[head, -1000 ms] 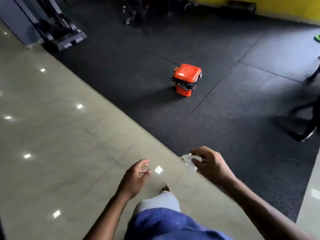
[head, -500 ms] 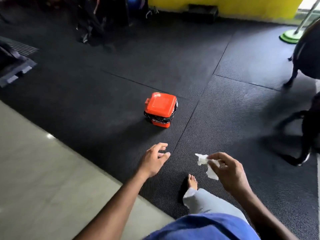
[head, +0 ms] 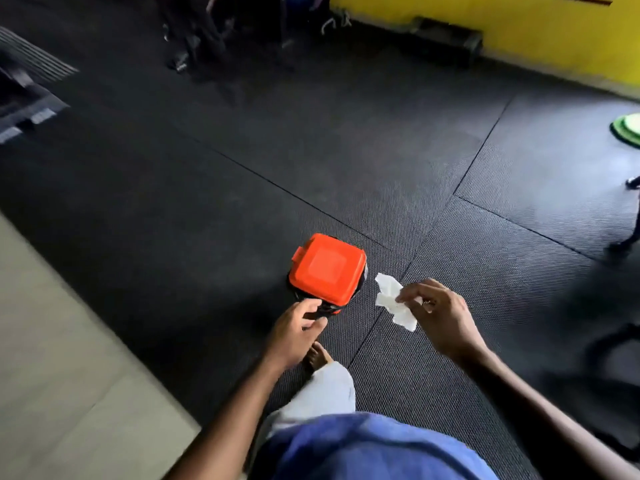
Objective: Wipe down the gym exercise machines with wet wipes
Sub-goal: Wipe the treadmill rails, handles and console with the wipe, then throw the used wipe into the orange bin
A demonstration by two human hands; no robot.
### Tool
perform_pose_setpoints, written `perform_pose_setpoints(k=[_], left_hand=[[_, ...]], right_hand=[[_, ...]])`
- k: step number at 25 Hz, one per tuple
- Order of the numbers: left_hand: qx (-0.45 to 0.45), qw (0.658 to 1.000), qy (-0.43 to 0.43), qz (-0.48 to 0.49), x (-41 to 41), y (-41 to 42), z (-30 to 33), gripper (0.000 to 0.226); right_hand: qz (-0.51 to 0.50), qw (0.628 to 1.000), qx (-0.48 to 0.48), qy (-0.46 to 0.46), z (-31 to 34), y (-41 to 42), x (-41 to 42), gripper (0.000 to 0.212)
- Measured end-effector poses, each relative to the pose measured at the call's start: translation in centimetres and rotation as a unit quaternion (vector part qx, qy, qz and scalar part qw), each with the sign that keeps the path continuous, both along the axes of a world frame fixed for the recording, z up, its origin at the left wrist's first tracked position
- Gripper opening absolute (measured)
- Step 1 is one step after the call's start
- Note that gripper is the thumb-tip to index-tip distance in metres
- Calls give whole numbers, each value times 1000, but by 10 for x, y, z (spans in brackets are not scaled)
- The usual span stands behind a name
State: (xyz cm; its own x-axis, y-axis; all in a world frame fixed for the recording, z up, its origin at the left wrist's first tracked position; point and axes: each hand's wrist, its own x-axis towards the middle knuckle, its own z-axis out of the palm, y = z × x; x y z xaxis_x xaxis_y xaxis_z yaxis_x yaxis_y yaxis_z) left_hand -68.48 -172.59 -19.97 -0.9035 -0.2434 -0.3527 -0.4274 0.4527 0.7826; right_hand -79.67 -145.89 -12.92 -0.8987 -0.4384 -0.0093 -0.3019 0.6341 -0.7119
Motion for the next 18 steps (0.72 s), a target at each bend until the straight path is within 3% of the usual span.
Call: perform_pose_setpoints(k=[6, 11, 18], left_hand=[[-3, 999, -18, -39, -120, -81, -6, 42], [2, 999, -25, -27, -174, -121, -6, 41], [10, 998, -62, -10, -180, -128, -13, 43]], right_hand=[[57, 998, 23, 27, -12, -66, -107, 40], [26, 998, 60, -14, -10, -96, -162, 18], [62, 994, 72, -58, -20, -130, -205, 14]])
